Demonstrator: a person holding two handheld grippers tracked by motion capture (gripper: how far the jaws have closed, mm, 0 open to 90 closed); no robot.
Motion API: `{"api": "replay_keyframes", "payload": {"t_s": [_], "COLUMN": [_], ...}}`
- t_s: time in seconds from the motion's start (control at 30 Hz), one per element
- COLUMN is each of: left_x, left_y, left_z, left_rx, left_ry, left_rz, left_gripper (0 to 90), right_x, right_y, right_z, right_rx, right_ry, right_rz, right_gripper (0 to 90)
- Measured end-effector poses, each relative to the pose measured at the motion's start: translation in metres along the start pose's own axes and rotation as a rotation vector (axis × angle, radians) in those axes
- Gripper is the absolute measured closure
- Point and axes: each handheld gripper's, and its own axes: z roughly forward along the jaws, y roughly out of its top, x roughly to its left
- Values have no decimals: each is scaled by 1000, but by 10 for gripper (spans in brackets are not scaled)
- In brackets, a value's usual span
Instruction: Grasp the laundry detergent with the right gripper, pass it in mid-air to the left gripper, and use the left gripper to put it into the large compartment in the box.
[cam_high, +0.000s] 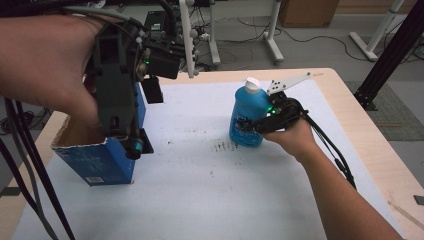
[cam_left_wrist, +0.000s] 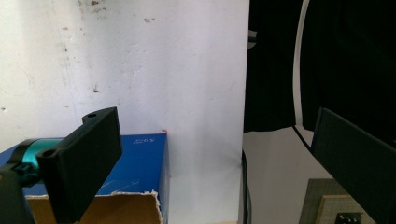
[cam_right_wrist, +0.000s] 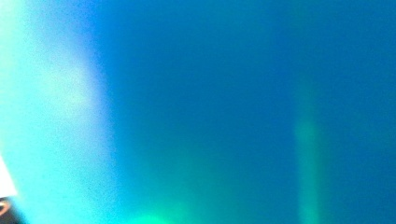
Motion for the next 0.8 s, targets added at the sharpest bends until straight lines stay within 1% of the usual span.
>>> {"api": "replay_keyframes", "payload": {"t_s": [0.07,0.13,0.33,0.53,0.63,0.8], "left_x": [0,1,2,2,1,1], "left_y": [0,0,0,0,1,1], "left_z": [1,1,2,2,1,1], "left_rx": [-1,-2,2,-3,-2,-9], "left_ry": [-3,-4,-6,-3,4,11], "left_rz": [-3,-5,-3,-6,-1,-5], "left_gripper": [22,21,21,21,22,22], "right_x": [0,-1,1,6,8,15], "right_y": [-1,-3,-4,-2,-1,5], "right_z": [0,0,0,-1,-2,-7], "right_rx": [-11,-39,-52,-41,-34,-27], "right_ry": [1,0,-19,-49,-47,-36], "right_rz": [2,-1,-27,-61,-65,-91], "right_gripper": [391,400,428,458,463,465]}}
